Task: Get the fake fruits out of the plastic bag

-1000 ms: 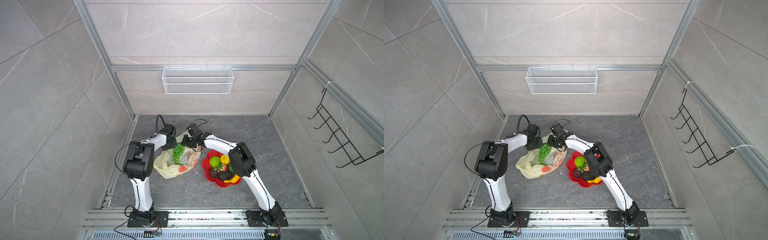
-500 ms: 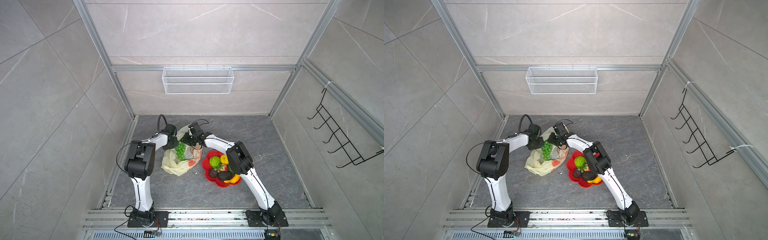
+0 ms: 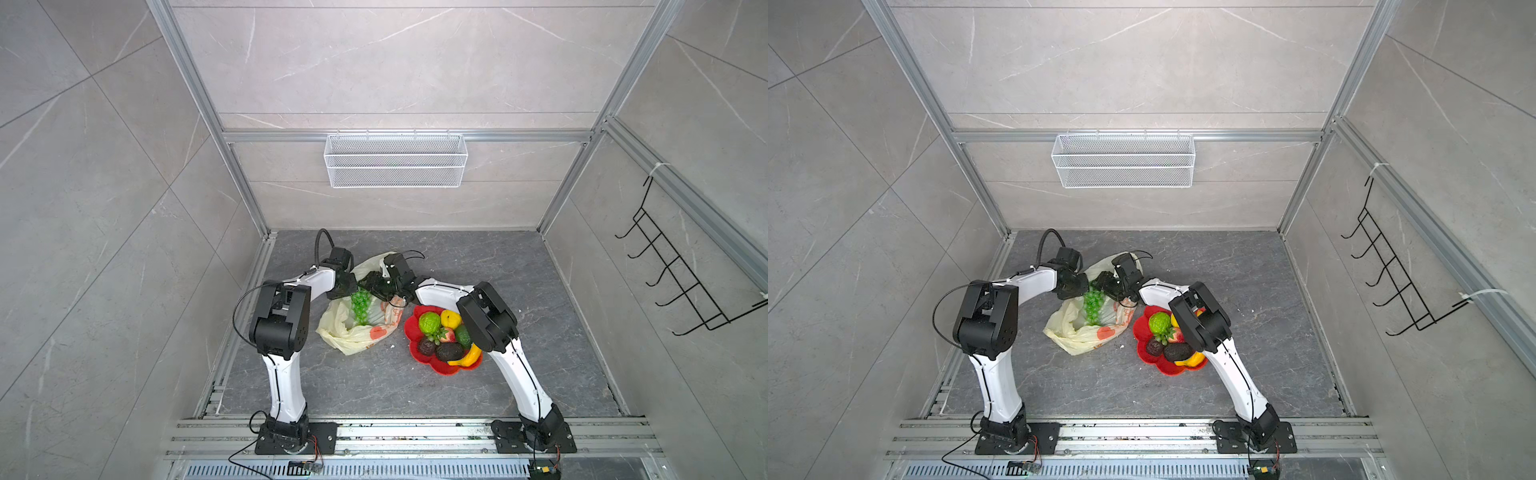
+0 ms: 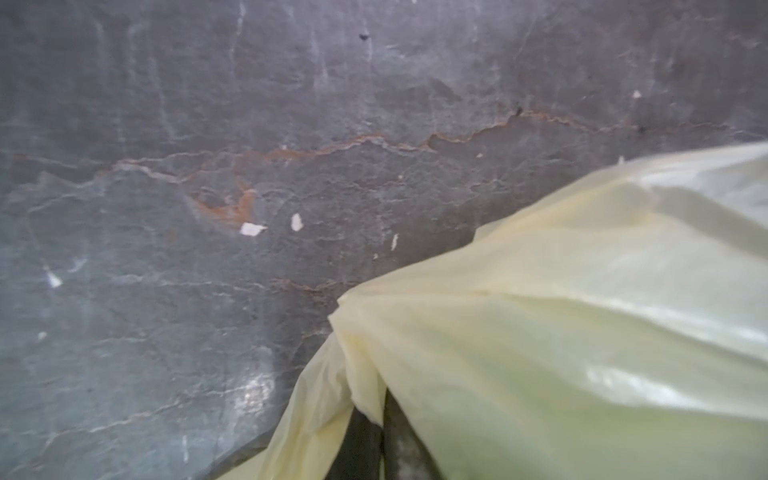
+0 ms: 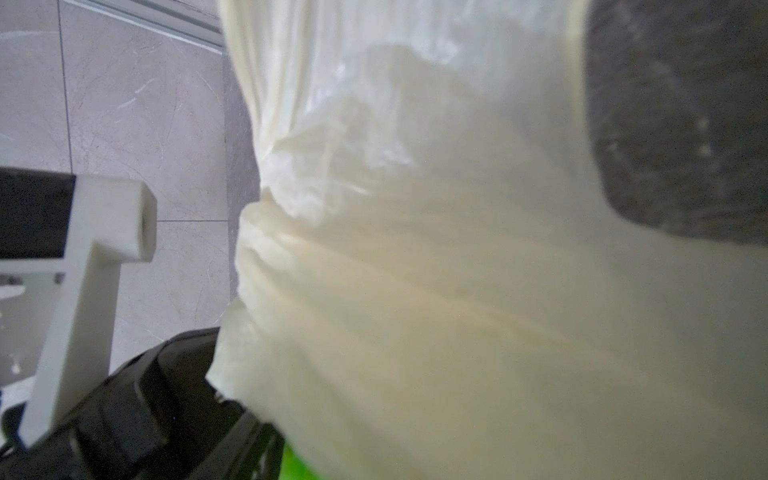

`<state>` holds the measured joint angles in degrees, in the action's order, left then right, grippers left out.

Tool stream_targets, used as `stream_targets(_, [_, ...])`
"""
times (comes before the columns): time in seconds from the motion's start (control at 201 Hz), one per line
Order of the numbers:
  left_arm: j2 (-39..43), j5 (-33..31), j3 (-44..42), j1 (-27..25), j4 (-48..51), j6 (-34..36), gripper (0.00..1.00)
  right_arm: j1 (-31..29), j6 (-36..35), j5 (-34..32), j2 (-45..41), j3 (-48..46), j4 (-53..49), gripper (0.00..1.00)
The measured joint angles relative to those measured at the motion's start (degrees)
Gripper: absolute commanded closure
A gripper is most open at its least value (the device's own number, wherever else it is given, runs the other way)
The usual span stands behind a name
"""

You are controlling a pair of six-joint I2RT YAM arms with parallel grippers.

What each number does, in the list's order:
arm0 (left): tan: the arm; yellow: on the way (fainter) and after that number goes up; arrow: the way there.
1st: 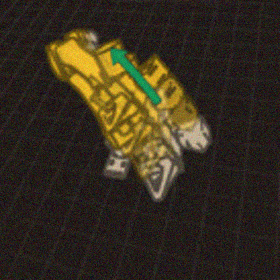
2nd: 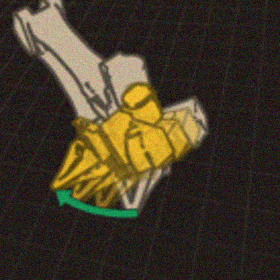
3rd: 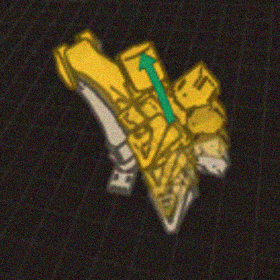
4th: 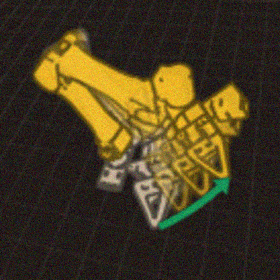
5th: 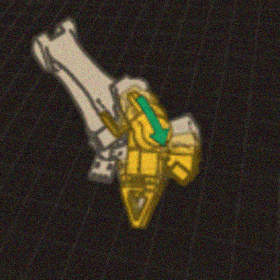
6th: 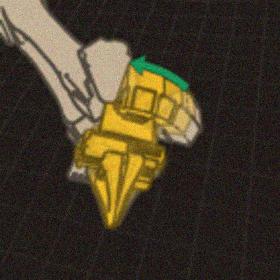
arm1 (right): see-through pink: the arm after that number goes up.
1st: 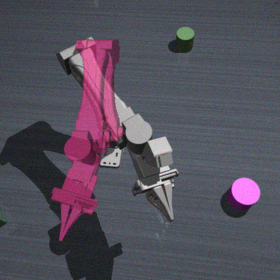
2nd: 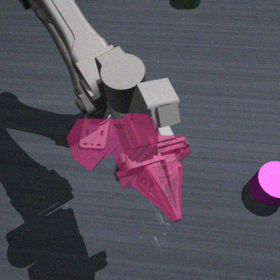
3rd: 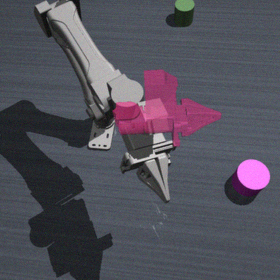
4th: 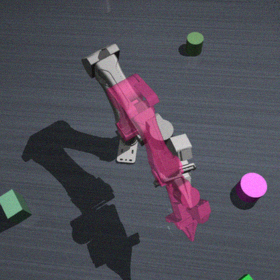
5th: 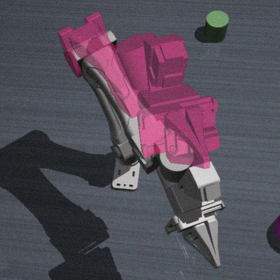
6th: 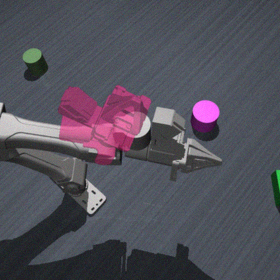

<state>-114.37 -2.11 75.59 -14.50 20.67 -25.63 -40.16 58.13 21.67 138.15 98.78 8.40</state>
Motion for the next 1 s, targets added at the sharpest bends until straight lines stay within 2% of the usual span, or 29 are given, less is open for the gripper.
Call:
stream_targets(0.344, [0.0,2.9,-0.2,0.4,-1.1,-1.0,1.0,-1.5,0.6,0.6,-0.4,-1.4,2.1,0.34])
stream_targets(0.473, [0.0,4.0,-0.8,0.4,-2.6,-1.6,1.0,-1.5,0.2,0.1,0.1,0.6,-0.9,0.39])
stream_targets(0.608, [0.2,4.9,-1.7,0.4,-4.2,-2.1,1.0,-1.9,-0.7,-0.9,0.6,2.8,-4.3,0.39])
stream_targets(0.687, [0.3,5.3,-2.1,0.4,-4.5,-2.5,1.0,-1.9,-1.0,-1.1,1.5,4.7,-5.9,0.47])
stream_targets(0.812, [0.7,5.4,-2.4,0.5,-4.6,-2.7,1.0,-2.0,-1.3,-1.6,2.0,5.4,-7.0,0.65])
stream_targets(0.906, [1.4,5.1,-3.1,0.5,-4.5,-3.0,1.0,-2.0,-2.0,-1.9,2.0,5.3,-7.1,0.71])
stream_targets(1.001, [2.6,4.8,-4.0,0.5,-4.4,-3.4,1.0,-2.0,-2.3,-1.9,1.9,4.2,-6.3,0.74])
